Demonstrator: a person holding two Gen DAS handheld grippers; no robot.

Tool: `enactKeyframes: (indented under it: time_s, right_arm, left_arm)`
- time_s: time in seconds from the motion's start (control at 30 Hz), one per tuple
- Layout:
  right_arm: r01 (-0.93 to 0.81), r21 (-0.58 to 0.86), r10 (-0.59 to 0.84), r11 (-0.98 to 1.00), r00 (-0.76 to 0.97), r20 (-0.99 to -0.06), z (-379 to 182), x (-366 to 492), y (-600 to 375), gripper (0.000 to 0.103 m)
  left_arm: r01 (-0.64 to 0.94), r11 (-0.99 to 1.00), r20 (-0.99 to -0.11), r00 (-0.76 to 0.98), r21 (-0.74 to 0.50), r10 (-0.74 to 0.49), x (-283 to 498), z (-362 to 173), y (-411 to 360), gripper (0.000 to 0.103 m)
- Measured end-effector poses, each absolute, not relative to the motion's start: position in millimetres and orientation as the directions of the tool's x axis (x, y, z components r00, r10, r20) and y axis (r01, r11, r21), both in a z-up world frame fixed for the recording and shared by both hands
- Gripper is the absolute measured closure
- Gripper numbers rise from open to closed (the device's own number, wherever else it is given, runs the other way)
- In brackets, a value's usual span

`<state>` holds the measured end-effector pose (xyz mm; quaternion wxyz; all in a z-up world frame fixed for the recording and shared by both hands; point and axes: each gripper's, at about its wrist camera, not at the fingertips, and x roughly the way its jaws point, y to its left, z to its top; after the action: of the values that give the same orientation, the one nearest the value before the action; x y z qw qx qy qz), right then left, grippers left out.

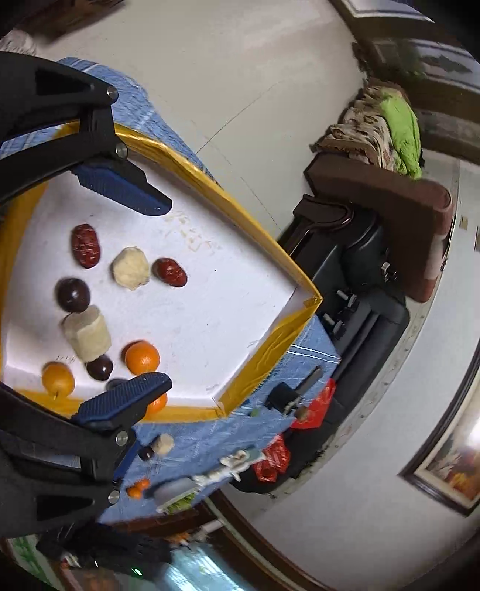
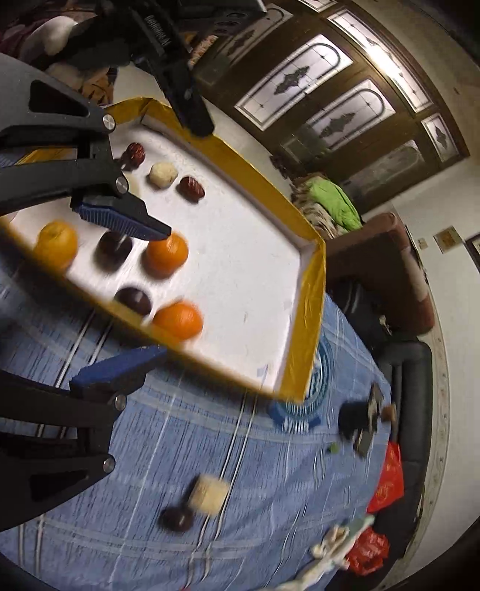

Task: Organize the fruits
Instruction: 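Carry the date and orange into the tray and open both tools, then move the left tool to a dark plum while the right approaches an orange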

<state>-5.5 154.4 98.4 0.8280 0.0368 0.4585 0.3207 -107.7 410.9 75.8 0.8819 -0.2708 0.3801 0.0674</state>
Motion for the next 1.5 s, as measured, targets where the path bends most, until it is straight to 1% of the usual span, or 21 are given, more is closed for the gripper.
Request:
enactKeyframes:
  time_s: [0.2, 0.4, 0.63, 0.83, 1.2, 1.37, 1.5]
  right_arm:
    - [-0.413, 0.370, 0.536, 0.832, 0.424, -0.730, 97.6, -12.1, 88.6, 0.037]
    - [-0.284, 0.389, 0.481, 0.876, 0.470, -0.740, 85.5, -18.7, 12.4, 0.035]
    - [-0.186, 0.392, 0.429, 0.901, 0.516, -0.741, 77.5, -32.9, -55.4, 0.035]
    - [-0.109, 0.399, 0.389, 0.910, 0.554, -0.736, 72.7, -38.0, -106.5, 0.033]
    - [-0.033, 0.407, 0.351, 0.913, 0.575, -0.739, 67.9, -31.4, -148.3, 0.033]
    - [0.016, 0.408, 0.319, 0.913, 0.593, -0.739, 68.4, -5.3, -161.2, 0.032]
    - [0.006, 0.442, 0.348, 0.897, 0.607, -0.714, 71.0, 29.3, -152.2, 0.032]
  left_arm:
    - [-0.342, 0.809, -0.691, 0.715, -0.478, -0.106, -127.5, 81.6, 405.8, 0.017]
    - [-0.331, 0.823, -0.705, 0.700, -0.462, -0.115, -131.3, 79.8, 380.7, 0.016]
    - [-0.303, 0.852, -0.719, 0.685, -0.427, -0.117, -130.4, 85.2, 350.9, 0.016]
    - [-0.279, 0.873, -0.724, 0.680, -0.400, -0.115, -128.7, 91.8, 327.5, 0.016]
    - [-0.139, 0.931, -0.761, 0.623, -0.336, -0.181, -111.8, 83.6, 262.7, 0.016]
    - [-0.081, 0.946, -0.773, 0.601, -0.313, -0.205, -107.1, 78.7, 238.9, 0.016]
    - [-0.041, 0.957, -0.779, 0.592, -0.287, -0.208, -104.4, 78.7, 222.2, 0.017]
